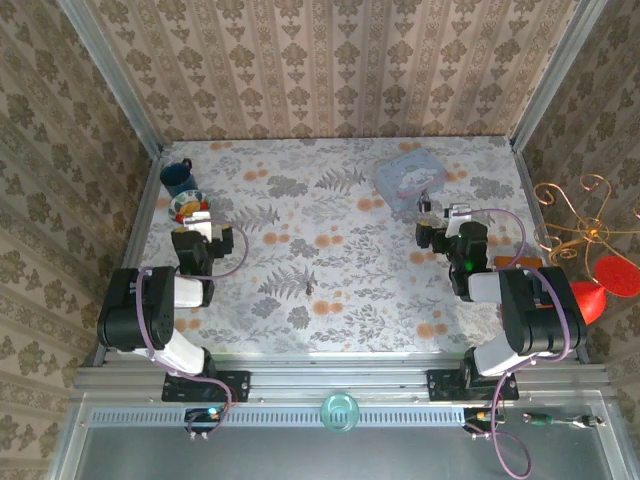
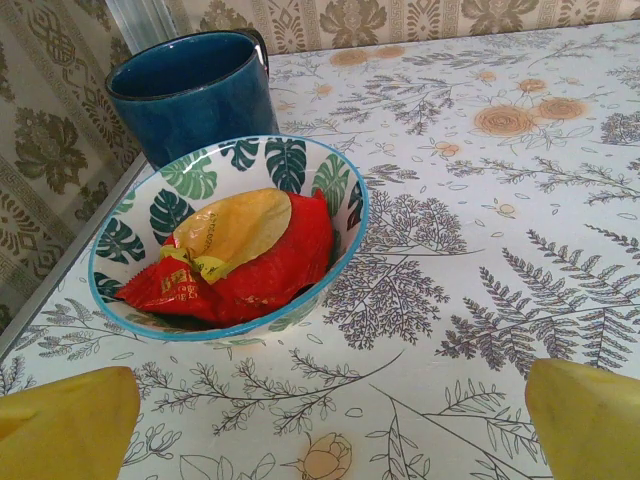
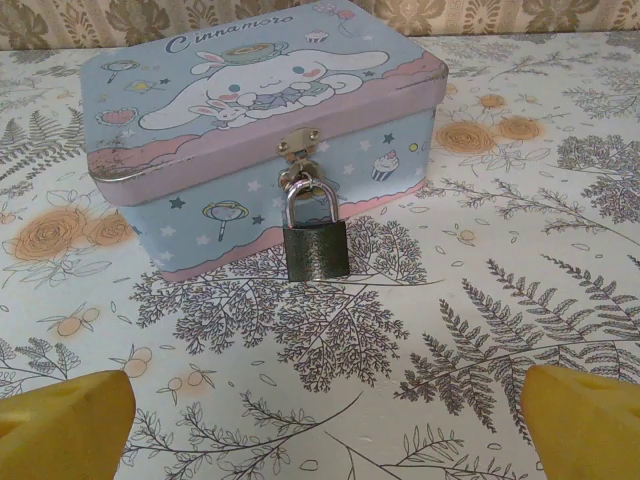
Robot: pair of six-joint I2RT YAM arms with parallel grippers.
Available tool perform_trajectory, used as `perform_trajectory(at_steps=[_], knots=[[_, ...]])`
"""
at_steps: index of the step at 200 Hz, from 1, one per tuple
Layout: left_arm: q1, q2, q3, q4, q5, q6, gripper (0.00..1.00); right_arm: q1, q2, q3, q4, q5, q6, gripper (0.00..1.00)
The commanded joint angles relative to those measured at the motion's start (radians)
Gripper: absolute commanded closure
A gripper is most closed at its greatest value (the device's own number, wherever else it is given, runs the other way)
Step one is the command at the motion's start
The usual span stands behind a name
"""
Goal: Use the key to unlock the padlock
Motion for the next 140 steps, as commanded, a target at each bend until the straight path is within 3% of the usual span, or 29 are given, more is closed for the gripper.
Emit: perform_trajectory(at_steps=[1, 140], knots=[[-0.003, -0.003, 0.014, 0.0, -0.01, -0.01, 0.0, 0.008, 0.003, 0.016, 0.002, 0.031, 0.003, 0.0], [-0.006, -0.002, 0.017, -0.007, -0.015, -0.004, 0.0, 0.008, 0.004, 0.019, 0.001, 0.037, 0.003, 0.0]])
